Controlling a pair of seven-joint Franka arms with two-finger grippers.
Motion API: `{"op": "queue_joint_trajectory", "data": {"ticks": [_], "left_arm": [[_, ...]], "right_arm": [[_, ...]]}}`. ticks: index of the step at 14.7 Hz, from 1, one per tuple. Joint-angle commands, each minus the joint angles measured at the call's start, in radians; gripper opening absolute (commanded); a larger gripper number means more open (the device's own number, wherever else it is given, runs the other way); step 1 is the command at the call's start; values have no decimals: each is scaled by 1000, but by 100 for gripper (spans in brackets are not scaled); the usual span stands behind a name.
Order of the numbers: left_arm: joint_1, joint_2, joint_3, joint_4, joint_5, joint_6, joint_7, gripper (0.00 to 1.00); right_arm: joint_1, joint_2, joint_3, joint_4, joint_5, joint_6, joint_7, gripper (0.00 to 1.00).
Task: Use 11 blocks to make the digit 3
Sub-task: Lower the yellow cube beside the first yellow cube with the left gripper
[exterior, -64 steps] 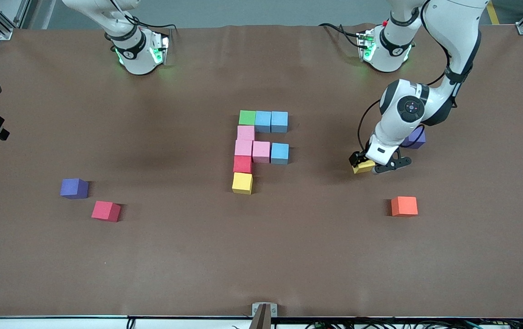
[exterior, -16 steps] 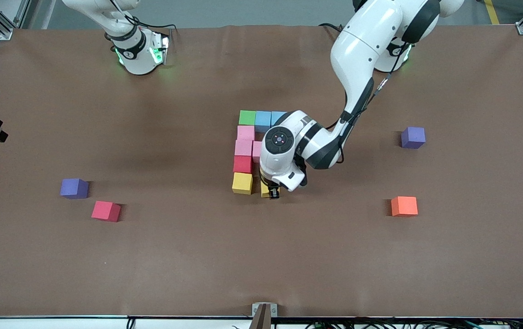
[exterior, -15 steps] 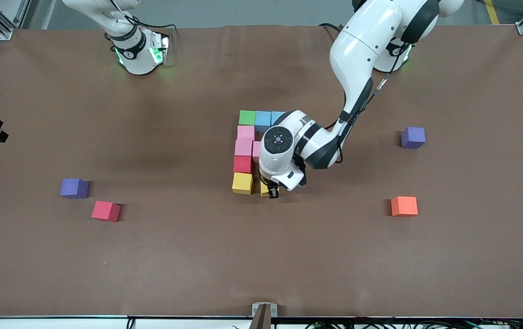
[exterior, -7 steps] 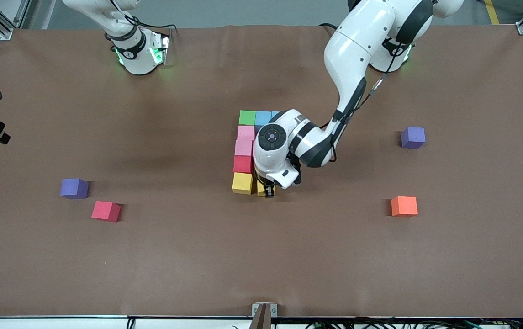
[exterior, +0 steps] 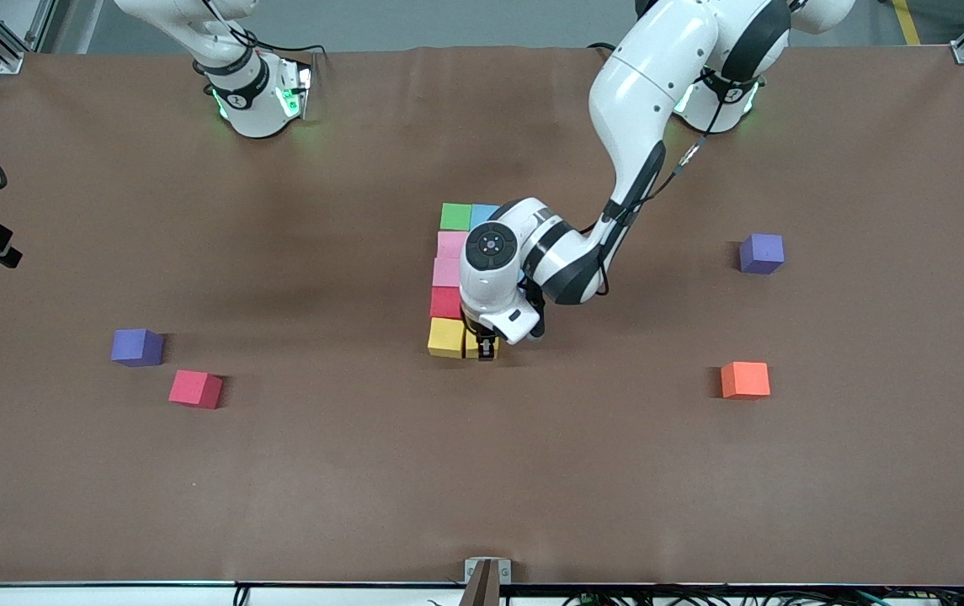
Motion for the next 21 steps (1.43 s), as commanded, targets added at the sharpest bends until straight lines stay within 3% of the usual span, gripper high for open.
{"op": "queue_joint_trajectory", "data": {"ticks": [1,15,16,17,18,19,21], "left_arm": [[-20,23,23,32,-2,4,19,19],[-20,38,35,32,-3,46,15,28],[-20,38,35,32,-3,46,13,35],[-21,38,35,32,-3,46,14,51],[-21,38,37,31,-3,46,16,82],[-21,35,38,31,-2,46,18,100],[-23,23,38,26,7,35,25,100]], "right_arm": [[-7,7,5,3,-20,3,-5,100],[-6,8,5,4,-20,3,-5,100],[-6,8,5,4,-20,3,-5,100],[-6,8,5,4,-20,3,-5,100],[-6,8,5,4,-20,3,-5,100],[-6,8,5,4,-20,2,-5,100],[-6,7,5,4,-20,2,-7,100]]}}
